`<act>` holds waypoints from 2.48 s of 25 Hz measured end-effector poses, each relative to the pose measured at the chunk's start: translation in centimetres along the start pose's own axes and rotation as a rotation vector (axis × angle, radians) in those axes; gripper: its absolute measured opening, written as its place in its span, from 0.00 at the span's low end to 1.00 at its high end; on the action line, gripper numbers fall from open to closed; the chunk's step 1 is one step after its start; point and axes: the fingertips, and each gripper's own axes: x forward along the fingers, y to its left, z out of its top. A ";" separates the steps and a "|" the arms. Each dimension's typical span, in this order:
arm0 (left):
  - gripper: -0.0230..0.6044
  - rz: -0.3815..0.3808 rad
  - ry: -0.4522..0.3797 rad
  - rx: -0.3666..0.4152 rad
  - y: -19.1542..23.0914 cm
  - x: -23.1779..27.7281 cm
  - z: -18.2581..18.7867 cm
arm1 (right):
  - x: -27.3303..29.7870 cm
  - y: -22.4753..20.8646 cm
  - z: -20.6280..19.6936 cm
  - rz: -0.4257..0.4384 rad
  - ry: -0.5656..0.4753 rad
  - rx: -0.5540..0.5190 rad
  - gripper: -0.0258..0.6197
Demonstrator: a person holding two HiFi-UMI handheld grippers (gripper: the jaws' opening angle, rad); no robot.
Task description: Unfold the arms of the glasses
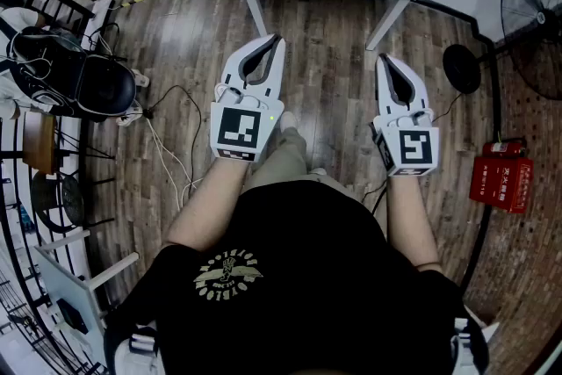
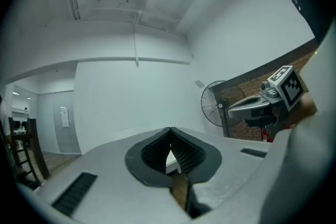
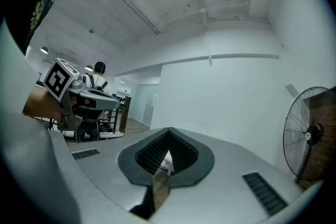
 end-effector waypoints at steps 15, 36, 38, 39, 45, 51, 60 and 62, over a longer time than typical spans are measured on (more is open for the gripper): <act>0.05 -0.005 0.028 -0.040 3.9 9.4 -4.1 | 7.7 -4.6 -1.7 -0.016 0.012 0.010 0.04; 0.05 -0.065 -0.003 -0.105 13.9 20.9 -5.6 | 22.4 -8.3 -1.2 -0.047 0.025 0.008 0.04; 0.05 -0.057 -0.028 -0.110 15.1 21.5 -5.1 | 23.4 -8.5 -0.4 -0.063 0.013 0.004 0.04; 0.05 -0.058 -0.036 -0.110 15.6 21.8 -5.0 | 23.7 -8.5 0.0 -0.071 0.007 0.000 0.04; 0.05 -0.101 -0.078 -0.075 16.5 22.9 -4.0 | 24.7 -7.8 1.0 -0.105 0.010 -0.004 0.04; 0.05 -0.109 -0.088 -0.151 17.9 23.0 -4.3 | 25.5 -7.8 1.2 -0.110 0.028 0.010 0.04; 0.05 -0.111 -0.050 -0.134 19.1 23.1 -5.2 | 27.2 -7.3 1.4 -0.107 0.029 -0.006 0.04; 0.05 -0.111 -0.049 -0.129 19.4 23.2 -5.3 | 27.7 -7.6 1.4 -0.111 0.027 -0.005 0.04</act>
